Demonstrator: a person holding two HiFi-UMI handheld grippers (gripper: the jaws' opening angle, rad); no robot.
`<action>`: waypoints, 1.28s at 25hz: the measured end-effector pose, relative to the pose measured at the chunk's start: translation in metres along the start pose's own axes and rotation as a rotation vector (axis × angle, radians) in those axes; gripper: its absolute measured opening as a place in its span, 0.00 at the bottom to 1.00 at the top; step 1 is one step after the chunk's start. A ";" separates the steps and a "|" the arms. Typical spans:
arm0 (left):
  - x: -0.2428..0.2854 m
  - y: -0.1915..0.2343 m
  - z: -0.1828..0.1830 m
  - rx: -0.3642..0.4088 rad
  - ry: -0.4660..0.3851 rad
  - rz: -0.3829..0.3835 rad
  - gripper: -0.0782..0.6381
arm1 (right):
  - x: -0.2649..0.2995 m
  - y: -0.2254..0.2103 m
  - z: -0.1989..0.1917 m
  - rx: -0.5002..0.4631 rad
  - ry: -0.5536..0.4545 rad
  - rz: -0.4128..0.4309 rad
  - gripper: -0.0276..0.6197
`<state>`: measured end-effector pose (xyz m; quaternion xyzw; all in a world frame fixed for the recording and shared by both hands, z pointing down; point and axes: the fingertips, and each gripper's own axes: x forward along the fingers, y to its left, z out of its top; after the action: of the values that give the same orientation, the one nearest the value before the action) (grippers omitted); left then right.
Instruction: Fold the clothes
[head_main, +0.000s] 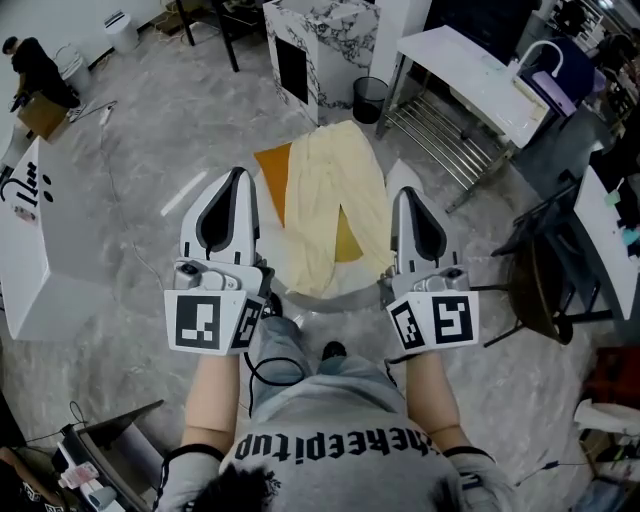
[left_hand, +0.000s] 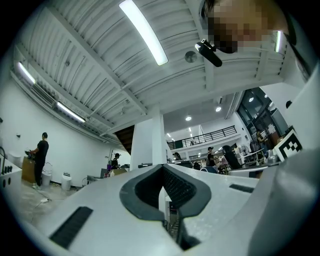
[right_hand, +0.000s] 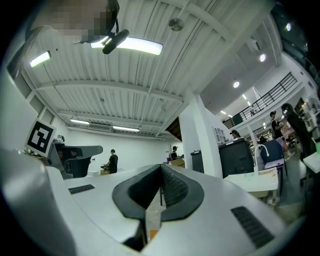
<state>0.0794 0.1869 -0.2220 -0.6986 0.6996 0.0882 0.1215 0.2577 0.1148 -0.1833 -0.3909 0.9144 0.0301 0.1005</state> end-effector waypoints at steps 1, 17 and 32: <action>0.007 0.007 -0.004 -0.001 0.003 -0.009 0.11 | 0.009 0.001 -0.003 0.000 0.003 -0.008 0.04; 0.128 0.172 -0.064 -0.051 0.050 -0.163 0.11 | 0.186 0.033 -0.052 0.016 0.049 -0.179 0.04; 0.198 0.234 -0.160 -0.111 0.157 -0.297 0.11 | 0.254 0.028 -0.134 0.039 0.190 -0.340 0.04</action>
<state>-0.1612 -0.0477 -0.1377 -0.8048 0.5899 0.0527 0.0393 0.0449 -0.0642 -0.1057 -0.5390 0.8409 -0.0420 0.0246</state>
